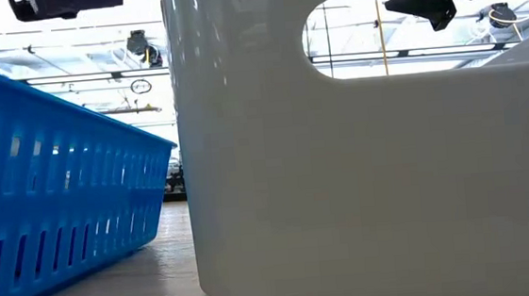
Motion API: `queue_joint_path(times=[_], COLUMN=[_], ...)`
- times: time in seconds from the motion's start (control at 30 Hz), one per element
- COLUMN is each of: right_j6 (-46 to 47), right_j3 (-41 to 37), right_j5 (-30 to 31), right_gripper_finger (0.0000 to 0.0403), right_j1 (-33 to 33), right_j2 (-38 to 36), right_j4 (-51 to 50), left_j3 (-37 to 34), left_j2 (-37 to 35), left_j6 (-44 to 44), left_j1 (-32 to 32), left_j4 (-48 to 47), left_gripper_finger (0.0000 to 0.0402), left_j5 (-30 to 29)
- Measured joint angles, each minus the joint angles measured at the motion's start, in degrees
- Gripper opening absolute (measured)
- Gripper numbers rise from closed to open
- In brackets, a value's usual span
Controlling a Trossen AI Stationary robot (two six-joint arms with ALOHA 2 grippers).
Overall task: Pick & Place Office items
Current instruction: Put the violet digital clock into the blue bin
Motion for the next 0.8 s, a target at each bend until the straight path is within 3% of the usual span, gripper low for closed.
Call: queue_joint_path(times=[0.33, 0.8], right_j6=[0.6, 1.4], right_j3=[0.0, 0.0], right_j5=[1.1, 1.1], right_gripper_finger=[0.0265, 0.0265], right_j1=[0.0, 0.0], right_j2=[0.0, 0.0], right_j4=[0.0, 0.0], left_j3=[0.0, 0.0], left_j2=[10.7, 22.0], left_j6=[0.8, 1.7], left_j1=[-3.1, -4.4], left_j4=[9.0, 14.3], left_gripper_finger=[0.0148, 0.0148], left_j5=[3.0, 3.2])
